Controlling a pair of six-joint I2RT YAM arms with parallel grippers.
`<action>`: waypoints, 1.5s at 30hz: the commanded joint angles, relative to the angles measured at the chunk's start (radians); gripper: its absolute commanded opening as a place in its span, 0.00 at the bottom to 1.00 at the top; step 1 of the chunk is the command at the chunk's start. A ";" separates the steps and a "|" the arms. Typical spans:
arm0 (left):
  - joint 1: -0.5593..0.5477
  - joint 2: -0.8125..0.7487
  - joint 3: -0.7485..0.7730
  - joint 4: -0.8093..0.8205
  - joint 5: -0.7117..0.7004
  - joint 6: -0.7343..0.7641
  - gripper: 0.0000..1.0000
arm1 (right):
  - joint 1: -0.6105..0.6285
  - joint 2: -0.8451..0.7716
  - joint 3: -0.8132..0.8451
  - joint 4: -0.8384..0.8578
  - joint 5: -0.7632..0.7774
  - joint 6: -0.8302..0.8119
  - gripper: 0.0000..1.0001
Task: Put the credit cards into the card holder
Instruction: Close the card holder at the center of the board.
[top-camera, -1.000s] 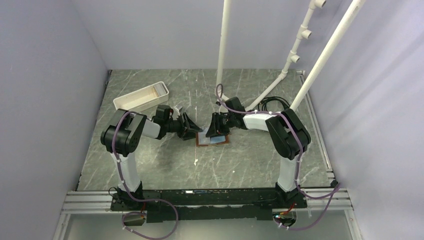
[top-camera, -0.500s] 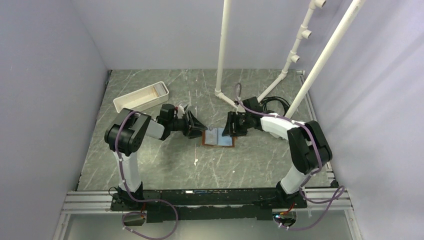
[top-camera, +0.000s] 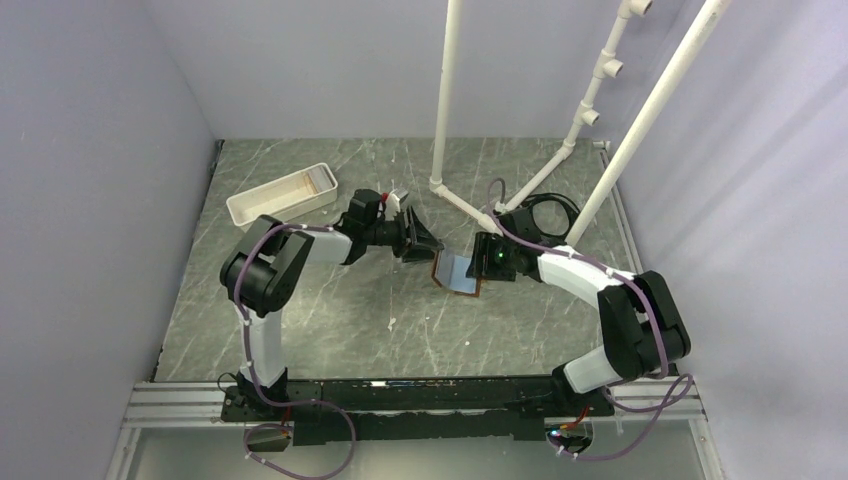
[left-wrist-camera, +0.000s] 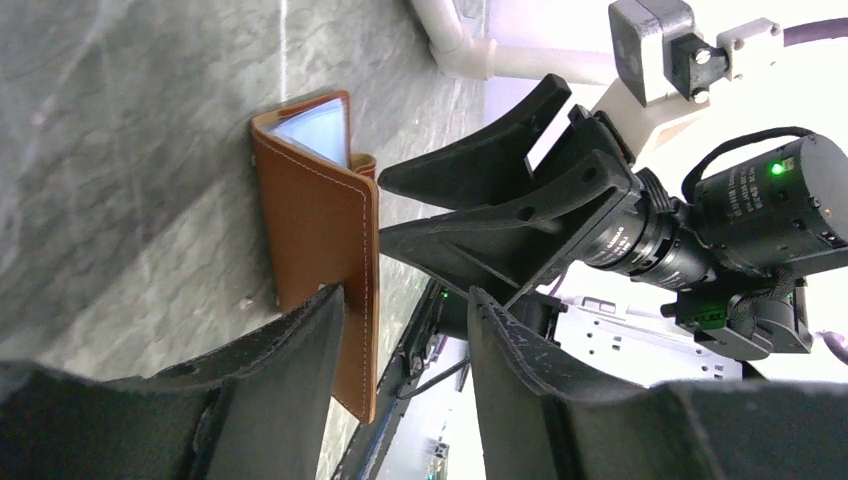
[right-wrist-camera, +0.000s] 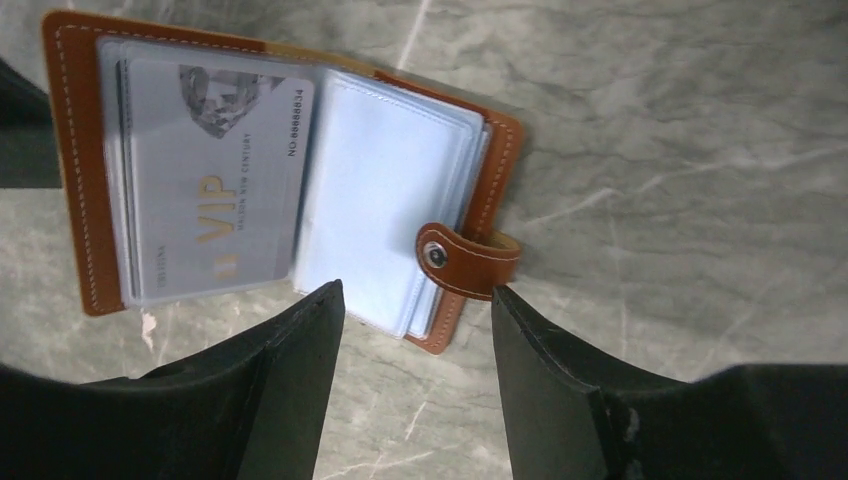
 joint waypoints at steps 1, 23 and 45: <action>-0.037 0.028 0.076 0.003 -0.006 0.010 0.54 | 0.023 -0.048 -0.004 0.037 0.169 0.017 0.59; -0.148 0.160 0.213 0.030 -0.001 -0.031 0.53 | 0.002 -0.194 -0.159 0.062 0.369 0.120 0.38; -0.217 0.263 0.316 -0.244 -0.107 0.138 0.15 | -0.138 -0.287 -0.293 0.256 0.073 0.110 0.24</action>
